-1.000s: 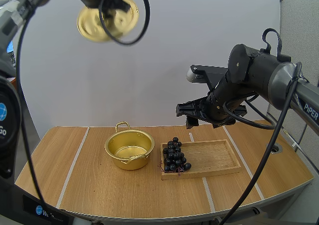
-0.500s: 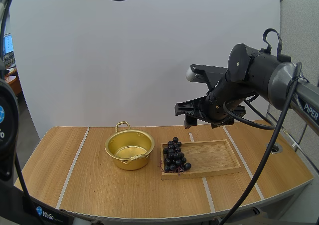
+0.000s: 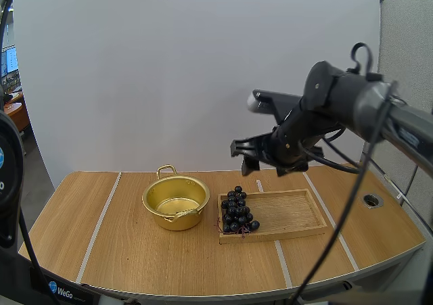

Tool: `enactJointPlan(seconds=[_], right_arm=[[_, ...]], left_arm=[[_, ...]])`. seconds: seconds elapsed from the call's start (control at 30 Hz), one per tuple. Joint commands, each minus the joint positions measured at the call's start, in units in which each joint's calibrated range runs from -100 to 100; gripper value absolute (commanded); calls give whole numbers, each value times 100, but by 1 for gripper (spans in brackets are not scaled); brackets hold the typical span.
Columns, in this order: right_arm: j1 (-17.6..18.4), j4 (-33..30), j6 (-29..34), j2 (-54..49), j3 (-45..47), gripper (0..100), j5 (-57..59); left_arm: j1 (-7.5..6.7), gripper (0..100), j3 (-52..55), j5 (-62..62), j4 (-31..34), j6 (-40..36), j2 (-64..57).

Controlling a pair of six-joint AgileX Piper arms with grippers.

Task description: Open the pot, put the grape inside, and close it

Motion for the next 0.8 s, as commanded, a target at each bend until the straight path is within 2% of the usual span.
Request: enactJointPlan(seconds=[0.0, 0.4, 0.77], right_arm=[[-1, 283, -424, 1075, -70, 100, -249], [315, 311, -470, 2437, -865, 100, -217], [330, 86, -470, 3358, -980, 100, -248]], left_arm=[[-15, 0, -45, -185, 88, -55, -49], [-15, 0, -45, -185, 88, -55, -49], [-15, 0, -45, -185, 88, -55, -49]])
